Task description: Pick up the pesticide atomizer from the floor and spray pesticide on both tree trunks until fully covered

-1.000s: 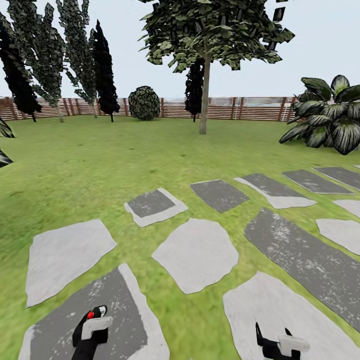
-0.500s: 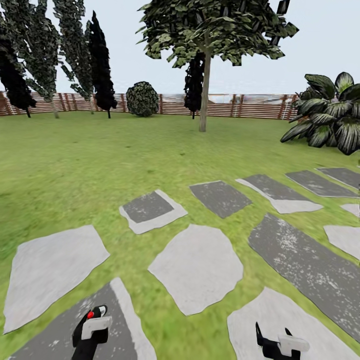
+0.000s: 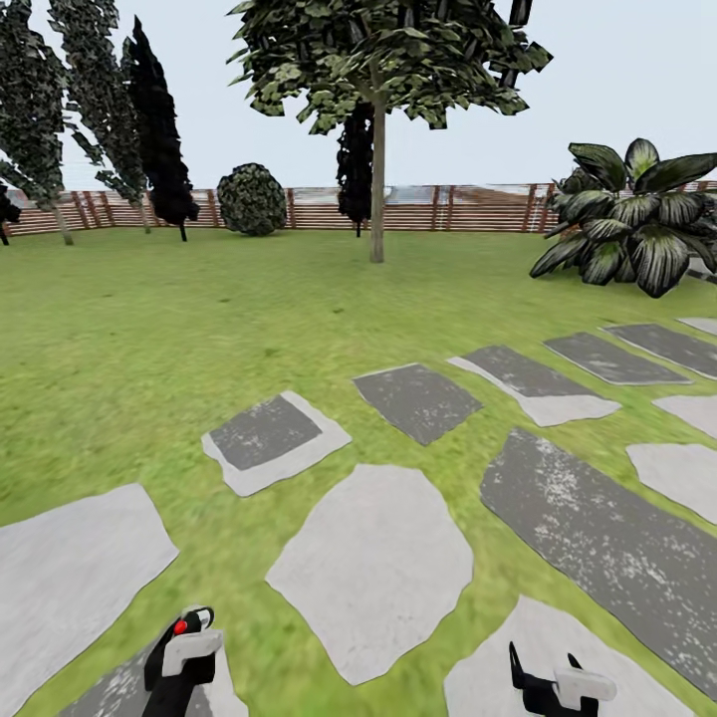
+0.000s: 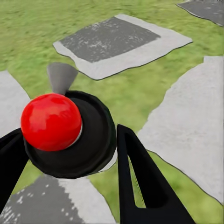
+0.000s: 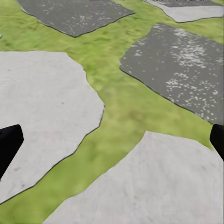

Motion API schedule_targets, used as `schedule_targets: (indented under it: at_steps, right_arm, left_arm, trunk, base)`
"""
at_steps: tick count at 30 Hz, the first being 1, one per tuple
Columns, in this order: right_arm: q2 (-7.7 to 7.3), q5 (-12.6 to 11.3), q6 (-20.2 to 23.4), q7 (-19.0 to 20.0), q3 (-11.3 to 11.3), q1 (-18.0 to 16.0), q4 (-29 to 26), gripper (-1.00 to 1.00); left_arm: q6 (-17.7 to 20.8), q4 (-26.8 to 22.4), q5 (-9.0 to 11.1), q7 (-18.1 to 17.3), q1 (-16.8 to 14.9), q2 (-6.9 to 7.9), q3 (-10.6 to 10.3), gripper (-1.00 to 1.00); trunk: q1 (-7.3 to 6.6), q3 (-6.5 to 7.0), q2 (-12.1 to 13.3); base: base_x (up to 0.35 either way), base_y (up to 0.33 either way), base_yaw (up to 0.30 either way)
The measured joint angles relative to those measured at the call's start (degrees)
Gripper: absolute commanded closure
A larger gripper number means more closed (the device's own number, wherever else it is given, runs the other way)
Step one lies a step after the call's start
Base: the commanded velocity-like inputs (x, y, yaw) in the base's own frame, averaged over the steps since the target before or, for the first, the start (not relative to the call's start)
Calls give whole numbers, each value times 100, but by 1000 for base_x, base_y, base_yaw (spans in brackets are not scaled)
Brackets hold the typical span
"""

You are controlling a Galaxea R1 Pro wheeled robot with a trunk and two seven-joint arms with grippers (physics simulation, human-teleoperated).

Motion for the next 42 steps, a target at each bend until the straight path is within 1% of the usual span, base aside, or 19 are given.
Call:
schedule_targets:
  at_steps: [42]
  right_arm:
    - [0,0,1,0,0,0,2,-100]
  left_arm:
    - [0,0,1,0,0,0,0,100]
  trunk:
    - [0,0,0]
  base:
    - [340,0,0]
